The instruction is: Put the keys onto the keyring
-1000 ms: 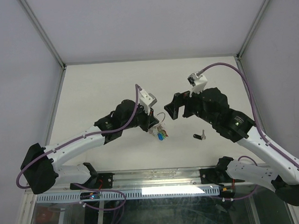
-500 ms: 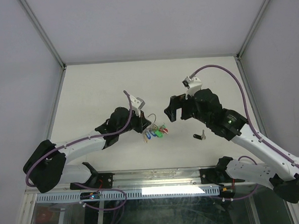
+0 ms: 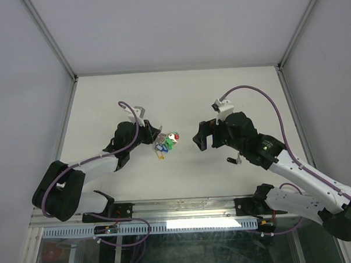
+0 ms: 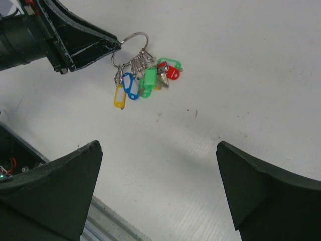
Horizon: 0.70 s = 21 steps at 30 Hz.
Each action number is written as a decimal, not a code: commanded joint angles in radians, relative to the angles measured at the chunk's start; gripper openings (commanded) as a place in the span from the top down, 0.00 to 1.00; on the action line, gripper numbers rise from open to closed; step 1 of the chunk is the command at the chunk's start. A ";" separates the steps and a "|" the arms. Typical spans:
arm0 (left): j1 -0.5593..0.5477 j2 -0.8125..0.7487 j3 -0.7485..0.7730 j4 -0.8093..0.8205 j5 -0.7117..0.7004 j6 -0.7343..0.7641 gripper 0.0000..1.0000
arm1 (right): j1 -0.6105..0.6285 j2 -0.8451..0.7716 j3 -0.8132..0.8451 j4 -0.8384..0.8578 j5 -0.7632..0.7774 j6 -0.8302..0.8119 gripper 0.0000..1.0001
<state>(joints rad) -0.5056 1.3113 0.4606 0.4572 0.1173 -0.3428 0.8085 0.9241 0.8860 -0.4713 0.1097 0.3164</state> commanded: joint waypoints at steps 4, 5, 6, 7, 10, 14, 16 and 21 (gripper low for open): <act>0.156 0.039 0.008 0.122 -0.086 -0.020 0.63 | -0.003 -0.023 0.020 0.019 -0.028 -0.009 0.01; 0.179 0.035 0.014 0.113 -0.098 -0.021 0.62 | -0.002 -0.025 0.017 0.017 -0.031 -0.005 0.01; 0.199 0.025 0.024 0.092 -0.116 -0.021 0.62 | -0.002 -0.028 0.013 0.014 -0.029 0.001 0.01; 0.215 0.009 0.040 0.068 -0.140 -0.020 0.61 | -0.002 -0.029 0.013 0.008 -0.019 0.009 0.01; 0.252 -0.042 0.084 -0.029 -0.189 0.007 0.57 | -0.002 -0.024 0.024 -0.026 0.032 0.025 0.01; 0.258 -0.089 0.139 -0.134 -0.068 0.093 0.49 | -0.002 -0.011 0.037 -0.060 0.065 0.020 0.01; 0.208 -0.087 0.175 -0.213 -0.024 0.135 0.48 | -0.003 -0.008 0.040 -0.069 0.073 0.022 0.01; -0.047 -0.111 0.177 -0.353 -0.196 0.202 0.38 | -0.005 -0.002 0.048 -0.097 0.088 0.033 0.01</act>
<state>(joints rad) -0.4088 1.2366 0.6247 0.2333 -0.0246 -0.2207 0.8082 0.9245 0.8867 -0.5591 0.1600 0.3279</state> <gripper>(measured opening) 0.585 0.991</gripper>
